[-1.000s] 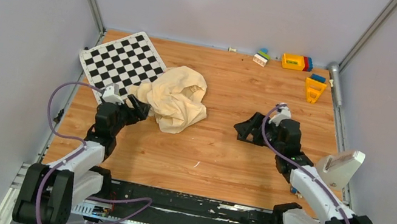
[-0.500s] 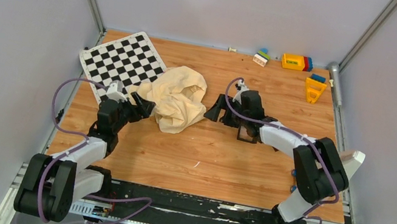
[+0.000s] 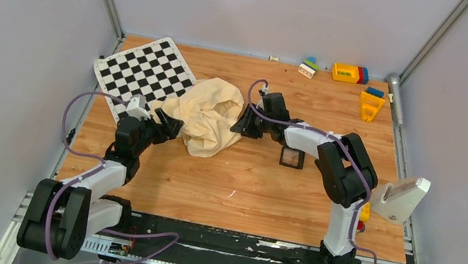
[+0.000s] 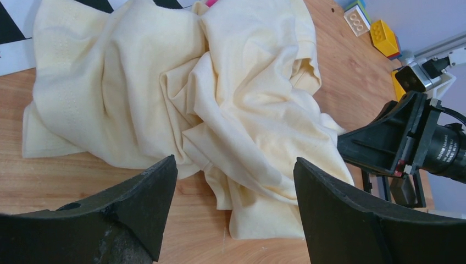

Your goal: Remove the brooch from the garment

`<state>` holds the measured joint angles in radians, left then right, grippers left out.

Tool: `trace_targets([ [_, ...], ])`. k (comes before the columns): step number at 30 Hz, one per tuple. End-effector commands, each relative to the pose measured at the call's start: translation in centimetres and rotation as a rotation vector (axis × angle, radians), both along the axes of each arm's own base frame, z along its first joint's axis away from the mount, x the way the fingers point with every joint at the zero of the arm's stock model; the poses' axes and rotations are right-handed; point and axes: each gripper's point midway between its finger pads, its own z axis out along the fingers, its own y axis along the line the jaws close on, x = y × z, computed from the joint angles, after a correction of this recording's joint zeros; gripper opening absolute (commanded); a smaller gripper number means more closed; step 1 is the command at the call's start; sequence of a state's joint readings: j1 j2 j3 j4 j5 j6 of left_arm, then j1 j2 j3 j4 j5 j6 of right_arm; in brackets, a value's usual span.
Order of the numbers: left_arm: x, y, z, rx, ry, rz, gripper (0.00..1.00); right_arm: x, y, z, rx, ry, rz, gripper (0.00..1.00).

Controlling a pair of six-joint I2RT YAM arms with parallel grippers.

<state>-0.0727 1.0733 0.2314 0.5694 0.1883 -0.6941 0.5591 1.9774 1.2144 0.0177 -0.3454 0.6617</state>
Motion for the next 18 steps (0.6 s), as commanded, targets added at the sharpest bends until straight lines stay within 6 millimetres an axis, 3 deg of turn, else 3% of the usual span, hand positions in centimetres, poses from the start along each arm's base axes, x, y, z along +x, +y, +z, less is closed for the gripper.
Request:
trace_targets([
  [1,1.1,-0.9,2.4,-0.019,-0.072,-0.035,0.83,0.3,1.3,2.3,0.043,-0.024,0.009,0.16],
  [3,1.1,-1.0,2.4,-0.023,-0.074,-0.042,0.78,0.0,0.6,3.5,0.031,-0.07,-0.006,0.02],
  [4,1.1,-1.1,2.5,-0.025,-0.073,-0.046,0.77,-0.2,0.2,4.2,0.024,-0.091,-0.01,0.0],
  [7,1.3,-1.4,2.4,-0.037,-0.066,-0.062,0.7,-1.3,-0.9,6.4,0.025,-0.146,-0.013,0.0],
  [10,1.4,-2.1,2.3,-0.056,-0.059,-0.096,0.65,-2.6,-1.1,6.5,0.015,-0.151,0.01,0.0],
  [15,1.8,-2.7,1.0,-0.068,-0.008,-0.125,0.64,-4.4,-1.5,6.4,-0.013,-0.146,0.044,0.0],
  [17,2.0,-2.9,0.7,-0.072,-0.004,-0.131,0.58,-4.9,-1.8,7.0,-0.011,-0.158,0.051,0.0],
  [18,2.2,-3.0,0.7,-0.074,-0.006,-0.138,0.48,-5.0,-2.0,7.2,-0.015,-0.167,0.05,0.0],
])
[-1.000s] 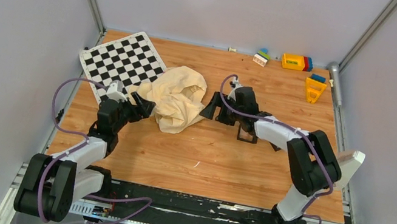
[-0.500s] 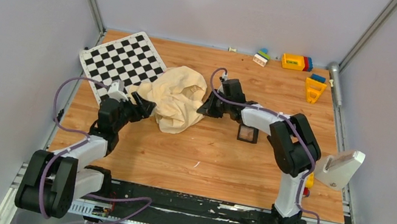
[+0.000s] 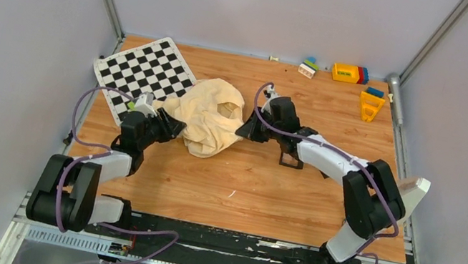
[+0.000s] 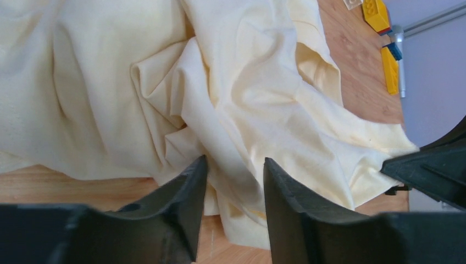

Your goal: Remove the brooch from the garment

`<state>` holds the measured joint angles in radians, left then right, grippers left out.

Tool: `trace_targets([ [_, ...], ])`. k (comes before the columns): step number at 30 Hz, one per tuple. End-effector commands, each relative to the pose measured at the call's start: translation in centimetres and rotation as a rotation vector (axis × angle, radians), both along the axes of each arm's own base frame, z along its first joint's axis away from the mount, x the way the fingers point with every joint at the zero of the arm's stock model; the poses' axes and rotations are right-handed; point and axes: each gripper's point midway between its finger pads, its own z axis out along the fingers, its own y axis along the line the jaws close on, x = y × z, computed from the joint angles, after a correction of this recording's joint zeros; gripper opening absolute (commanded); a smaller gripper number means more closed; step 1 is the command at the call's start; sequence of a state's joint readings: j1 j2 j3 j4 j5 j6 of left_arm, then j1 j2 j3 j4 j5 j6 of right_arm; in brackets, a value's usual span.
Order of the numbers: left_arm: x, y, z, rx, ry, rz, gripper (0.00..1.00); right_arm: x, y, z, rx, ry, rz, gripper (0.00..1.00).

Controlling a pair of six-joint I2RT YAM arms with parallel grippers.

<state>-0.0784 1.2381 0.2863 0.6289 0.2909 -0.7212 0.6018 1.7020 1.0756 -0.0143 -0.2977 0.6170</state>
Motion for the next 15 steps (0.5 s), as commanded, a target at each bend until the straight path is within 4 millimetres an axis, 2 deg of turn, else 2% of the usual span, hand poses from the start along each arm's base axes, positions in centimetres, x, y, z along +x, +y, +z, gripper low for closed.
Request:
trace_targets([
  [1,1.3,-1.0,2.0,-0.024,-0.071,-0.043,0.42,-1.3,-1.2,1.1,-0.034,-0.043,0.011,0.0],
  [2,1.5,-1.0,2.1,-0.021,-0.078,-0.045,0.26,-1.3,-1.5,1.4,-0.045,-0.052,0.005,0.0],
  [4,1.6,-0.8,2.8,0.002,-0.097,-0.042,0.08,-1.2,-2.3,2.4,-0.071,-0.081,-0.013,0.0],
  [7,1.7,0.0,5.2,0.045,-0.142,-0.012,0.01,-0.9,-3.6,4.8,-0.118,-0.136,-0.042,0.0],
  [8,1.0,0.3,5.9,0.061,-0.127,-0.002,0.0,-0.7,-3.9,5.7,-0.128,-0.16,-0.047,0.0],
  [9,1.5,0.9,8.0,0.075,-0.154,0.033,0.0,-0.5,-4.4,6.7,-0.141,-0.179,-0.057,0.0],
  [11,0.3,2.1,9.7,0.125,-0.087,0.083,0.0,0.1,-5.3,9.1,-0.16,-0.232,-0.088,0.0],
  [13,-0.8,3.4,14.2,0.163,-0.132,0.135,0.0,0.8,-6.3,11.9,-0.161,-0.296,-0.126,0.0],
  [14,-1.1,3.7,15.2,0.184,-0.137,0.144,0.0,1.1,-6.7,13.6,-0.15,-0.335,-0.14,0.0],
  [15,-1.5,4.2,17.3,0.199,-0.141,0.165,0.0,1.3,-7.0,15.4,-0.136,-0.374,-0.151,0.0],
])
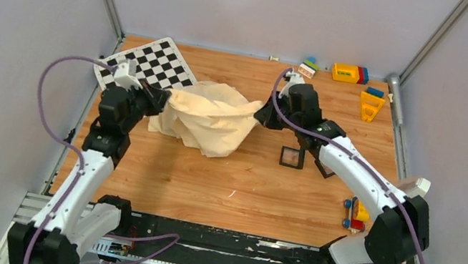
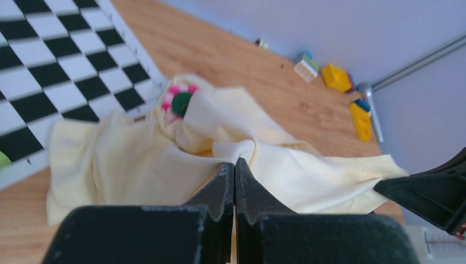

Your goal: Remove the brooch from the garment

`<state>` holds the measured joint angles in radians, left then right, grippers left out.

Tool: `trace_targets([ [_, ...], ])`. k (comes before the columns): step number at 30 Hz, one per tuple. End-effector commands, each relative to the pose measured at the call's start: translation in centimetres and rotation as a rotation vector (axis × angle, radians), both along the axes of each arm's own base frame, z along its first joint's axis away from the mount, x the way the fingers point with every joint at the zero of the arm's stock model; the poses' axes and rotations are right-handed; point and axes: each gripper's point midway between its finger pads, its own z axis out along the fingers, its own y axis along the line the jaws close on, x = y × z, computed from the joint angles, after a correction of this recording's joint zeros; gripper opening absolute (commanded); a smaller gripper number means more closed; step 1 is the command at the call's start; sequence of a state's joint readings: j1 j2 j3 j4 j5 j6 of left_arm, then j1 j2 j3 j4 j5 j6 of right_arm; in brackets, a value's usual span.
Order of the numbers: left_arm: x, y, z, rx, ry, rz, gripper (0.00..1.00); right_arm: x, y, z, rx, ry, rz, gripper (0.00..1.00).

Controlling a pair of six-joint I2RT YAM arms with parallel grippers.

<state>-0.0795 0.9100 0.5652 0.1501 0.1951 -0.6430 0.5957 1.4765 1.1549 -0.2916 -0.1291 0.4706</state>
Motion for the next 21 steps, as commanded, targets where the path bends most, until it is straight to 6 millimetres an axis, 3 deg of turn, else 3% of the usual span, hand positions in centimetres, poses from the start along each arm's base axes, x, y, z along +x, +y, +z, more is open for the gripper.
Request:
trace_targets([
  [1,-2.1,2.6,6.2,0.121,0.004,0.106,0.0,1.8,-2.7,10.3,0.021,-0.253,-0.071,0.0],
  [7,-3.4,2.2,16.0,0.158,-0.087,0.06,0.0,0.7,-3.9,22.4,0.106,-0.489,-0.065,0.0],
  [9,-4.2,2.3,20.7,0.171,-0.167,0.057,0.0,-0.4,-4.4,26.9,0.156,-0.578,-0.057,0.0],
  [10,-4.2,2.3,21.1,0.191,-0.16,0.053,0.0,-0.8,-4.5,28.6,0.172,-0.614,-0.047,0.0],
  [11,-4.8,2.4,23.5,0.194,-0.207,0.055,0.0,-1.4,-4.6,30.1,0.189,-0.646,-0.04,0.0],
  [12,-4.8,2.4,23.7,0.21,-0.192,0.05,0.0,-1.9,-4.7,31.4,0.208,-0.671,-0.028,0.0],
  [13,-5.4,2.4,26.0,0.212,-0.236,0.047,0.0,-2.7,-4.7,32.6,0.227,-0.692,-0.01,0.0],
  [14,-5.4,2.3,25.8,0.222,-0.211,0.037,0.0,-3.5,-4.6,33.5,0.249,-0.705,0.014,0.0],
  [16,-6.4,2.1,27.3,0.222,-0.226,0.019,0.0,-5.2,-4.4,34.6,0.298,-0.709,0.068,0.0],
  [19,-8.1,2.1,28.8,0.212,-0.256,0.014,0.0,-7.4,-4.0,34.9,0.357,-0.682,0.135,0.0],
  [21,-8.4,1.5,29.1,0.185,-0.286,-0.01,0.0,-7.9,-4.2,34.7,0.37,-0.667,0.132,0.0],
])
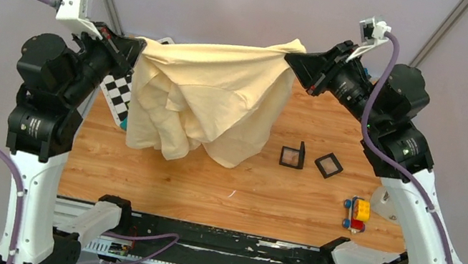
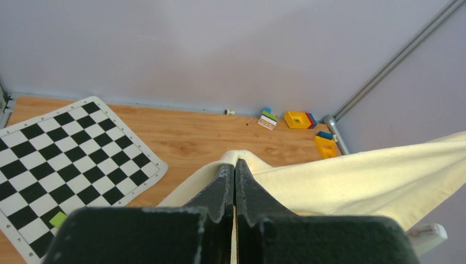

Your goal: Remove the brooch from the garment

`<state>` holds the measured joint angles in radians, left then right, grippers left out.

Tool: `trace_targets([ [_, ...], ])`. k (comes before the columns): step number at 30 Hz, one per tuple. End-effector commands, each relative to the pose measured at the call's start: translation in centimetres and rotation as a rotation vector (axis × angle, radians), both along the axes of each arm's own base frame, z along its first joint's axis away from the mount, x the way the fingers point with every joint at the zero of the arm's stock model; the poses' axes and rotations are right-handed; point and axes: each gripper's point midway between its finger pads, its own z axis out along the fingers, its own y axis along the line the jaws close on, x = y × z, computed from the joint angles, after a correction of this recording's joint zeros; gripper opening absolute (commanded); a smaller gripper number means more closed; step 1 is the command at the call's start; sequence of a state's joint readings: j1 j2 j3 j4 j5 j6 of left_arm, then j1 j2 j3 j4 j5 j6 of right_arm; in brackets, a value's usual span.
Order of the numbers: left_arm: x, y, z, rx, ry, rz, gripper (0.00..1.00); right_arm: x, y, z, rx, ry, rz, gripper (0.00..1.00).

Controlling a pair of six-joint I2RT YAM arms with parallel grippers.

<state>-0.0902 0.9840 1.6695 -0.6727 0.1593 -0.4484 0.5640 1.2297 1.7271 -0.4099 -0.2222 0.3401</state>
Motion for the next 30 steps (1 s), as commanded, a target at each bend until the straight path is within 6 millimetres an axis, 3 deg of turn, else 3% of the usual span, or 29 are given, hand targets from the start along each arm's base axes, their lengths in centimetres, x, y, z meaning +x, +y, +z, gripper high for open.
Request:
trace_targets([
  [1,-1.4,-0.3,0.5,-0.004,-0.029,-0.027,0.0,-1.8,-0.5,1.1,0.046,0.001,0.033,0.0],
  [3,0.4,-0.8,-0.9,-0.027,0.013,-0.045,0.0,0.8,-1.1,-0.5,0.031,0.034,-0.074,0.0],
  [6,4.8,-1.6,-3.4,-0.053,0.1,-0.06,0.0,4.5,-1.2,-2.5,0.007,0.082,-0.157,0.0],
  [10,10.0,-1.4,-3.0,-0.063,0.082,-0.017,0.0,9.5,-1.7,-1.0,0.085,0.094,-0.181,0.0],
  [11,10.3,-0.9,-1.0,-0.064,0.038,0.007,0.0,10.3,-1.3,0.1,0.123,0.105,-0.148,0.0],
  [12,11.8,-0.8,-1.1,-0.05,0.046,0.017,0.0,11.2,-1.9,1.6,0.165,0.107,-0.125,0.0],
  [13,11.4,-0.6,1.9,-0.048,-0.012,0.028,0.0,11.7,-2.7,3.6,0.207,0.094,-0.1,0.0],
  [14,12.5,-0.5,2.1,-0.028,-0.011,0.037,0.0,11.9,-3.1,5.2,0.239,0.082,-0.071,0.0],
  [15,12.3,-0.1,4.6,-0.024,-0.055,0.053,0.0,11.5,-3.6,7.4,0.263,0.044,-0.048,0.0],
  [16,12.1,0.1,5.6,-0.007,-0.078,0.06,0.0,11.1,-4.1,9.1,0.281,0.009,-0.042,0.0],
  [17,11.5,0.3,7.4,-0.003,-0.112,0.07,0.0,10.8,-4.4,10.2,0.287,-0.017,-0.045,0.0],
  [19,10.3,0.3,8.8,0.011,-0.135,0.061,0.0,9.9,-4.9,10.8,0.284,-0.031,-0.056,0.0],
  [21,9.1,-0.1,8.0,0.019,-0.111,0.029,0.0,9.3,-4.6,8.3,0.272,0.044,-0.04,0.0],
  [24,7.7,-0.6,3.8,0.013,-0.027,-0.002,0.0,7.3,-3.4,-0.9,0.252,0.277,0.021,0.0],
  [25,6.8,-0.7,0.7,0.003,0.028,-0.008,0.0,6.3,-2.6,-4.0,0.237,0.341,0.05,0.0],
  [26,7.1,-0.9,-4.1,0.003,0.13,-0.017,0.0,5.2,-2.2,-7.3,0.221,0.407,0.058,0.0],
  [27,5.3,-0.9,-4.6,-0.015,0.121,-0.025,0.0,3.8,-1.8,-10.1,0.204,0.461,0.07,0.0],
  [28,5.3,-1.3,-10.0,-0.016,0.236,-0.041,0.0,2.3,-1.5,-13.3,0.184,0.522,0.081,0.0],
  [29,3.6,-1.4,-10.9,-0.035,0.236,-0.049,0.0,0.7,-1.2,-16.6,0.161,0.576,0.09,0.0],
  [30,3.1,-1.6,-16.1,-0.038,0.347,-0.059,0.0,-0.8,-0.8,-19.5,0.142,0.619,0.099,0.0],
])
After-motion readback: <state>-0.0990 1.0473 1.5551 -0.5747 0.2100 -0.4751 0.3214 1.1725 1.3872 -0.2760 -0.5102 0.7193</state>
